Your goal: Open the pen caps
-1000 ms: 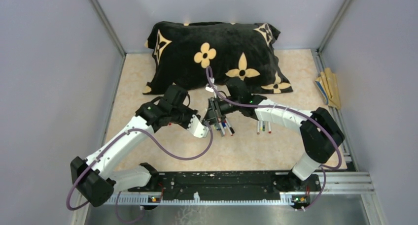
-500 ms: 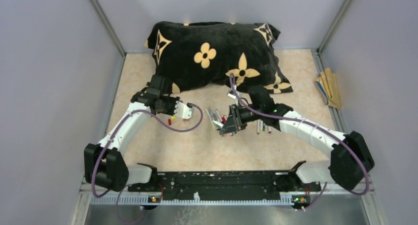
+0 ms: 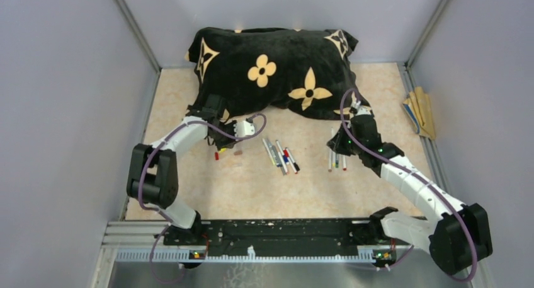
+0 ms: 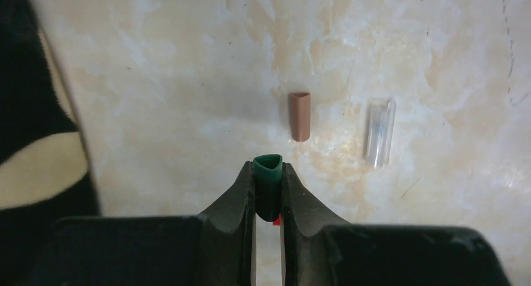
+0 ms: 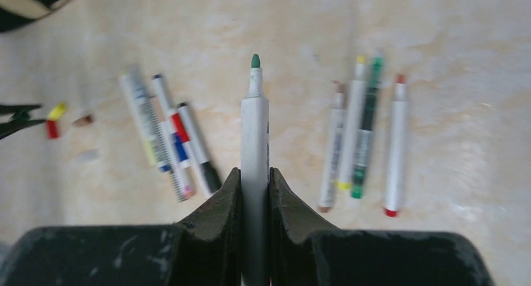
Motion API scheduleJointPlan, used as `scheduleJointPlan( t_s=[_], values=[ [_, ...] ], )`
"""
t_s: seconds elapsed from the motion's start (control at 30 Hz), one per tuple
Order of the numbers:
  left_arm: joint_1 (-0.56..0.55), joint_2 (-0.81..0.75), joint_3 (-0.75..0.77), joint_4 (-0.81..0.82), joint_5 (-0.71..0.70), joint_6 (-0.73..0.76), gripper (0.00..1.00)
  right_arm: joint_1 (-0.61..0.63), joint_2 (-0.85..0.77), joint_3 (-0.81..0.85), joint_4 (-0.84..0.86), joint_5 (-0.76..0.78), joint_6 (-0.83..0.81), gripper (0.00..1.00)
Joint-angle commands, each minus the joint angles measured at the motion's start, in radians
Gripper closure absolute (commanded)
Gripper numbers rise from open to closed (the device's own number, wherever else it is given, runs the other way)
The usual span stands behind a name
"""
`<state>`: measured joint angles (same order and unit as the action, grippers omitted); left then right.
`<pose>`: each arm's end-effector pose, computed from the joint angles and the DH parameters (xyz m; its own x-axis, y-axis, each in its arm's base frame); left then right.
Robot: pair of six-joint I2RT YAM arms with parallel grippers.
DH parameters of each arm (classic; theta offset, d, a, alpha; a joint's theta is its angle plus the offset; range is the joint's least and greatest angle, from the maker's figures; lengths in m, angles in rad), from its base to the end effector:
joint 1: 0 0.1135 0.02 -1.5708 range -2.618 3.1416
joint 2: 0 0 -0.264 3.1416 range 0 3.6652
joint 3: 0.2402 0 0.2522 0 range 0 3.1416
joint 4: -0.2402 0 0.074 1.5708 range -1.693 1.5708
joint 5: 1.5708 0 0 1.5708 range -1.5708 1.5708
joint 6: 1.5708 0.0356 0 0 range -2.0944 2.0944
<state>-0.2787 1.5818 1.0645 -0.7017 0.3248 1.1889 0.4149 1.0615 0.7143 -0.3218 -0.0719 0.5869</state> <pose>0.2878 -0.0942 0.2074 0.0037 0.9137 -0.4064 0.9741 0.0886 0.2081 0.2076 0.0942 0.2491 -0.7238 0.2848 -0.6285 -0.0634 0.8796 0.4715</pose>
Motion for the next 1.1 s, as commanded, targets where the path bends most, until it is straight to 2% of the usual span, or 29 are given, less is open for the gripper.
scheduleJointPlan(
  t_s=[0.0, 0.1, 0.13, 0.27, 0.4, 0.63, 0.73, 0.87, 1.07],
  values=[
    [0.003, 0.05, -0.028, 0.108, 0.07, -0.229, 1.0, -0.015, -0.01, -0.052, 0.014, 0.342, 0.032, 0.99],
    [0.003, 0.082, -0.026, 0.151, 0.081, -0.323, 1.0, -0.023, -0.008, -0.095, 0.04, 0.436, 0.07, 0.97],
    [0.003, 0.096, -0.023, 0.16, 0.08, -0.349, 1.0, -0.028, -0.004, -0.108, 0.048, 0.465, 0.078, 0.92],
    [0.011, 0.132, -0.02, 0.197, 0.07, -0.428, 0.97, -0.047, 0.073, -0.131, 0.083, 0.48, 0.083, 0.83],
    [0.024, 0.154, -0.032, 0.224, 0.072, -0.481, 0.92, -0.053, 0.156, -0.141, 0.128, 0.482, 0.082, 0.82],
    [0.033, 0.152, -0.071, 0.269, 0.085, -0.533, 0.81, -0.068, 0.231, -0.145, 0.184, 0.496, 0.047, 0.78],
    [0.034, 0.142, -0.085, 0.281, 0.092, -0.548, 0.69, -0.086, 0.262, -0.144, 0.2, 0.47, 0.033, 0.72],
    [0.036, 0.114, -0.112, 0.296, 0.103, -0.551, 0.61, -0.093, 0.277, -0.146, 0.21, 0.444, 0.019, 0.62],
    [0.042, 0.064, -0.092, 0.253, 0.146, -0.566, 0.54, -0.1, 0.266, -0.138, 0.2, 0.416, 0.013, 0.62]
  ],
)
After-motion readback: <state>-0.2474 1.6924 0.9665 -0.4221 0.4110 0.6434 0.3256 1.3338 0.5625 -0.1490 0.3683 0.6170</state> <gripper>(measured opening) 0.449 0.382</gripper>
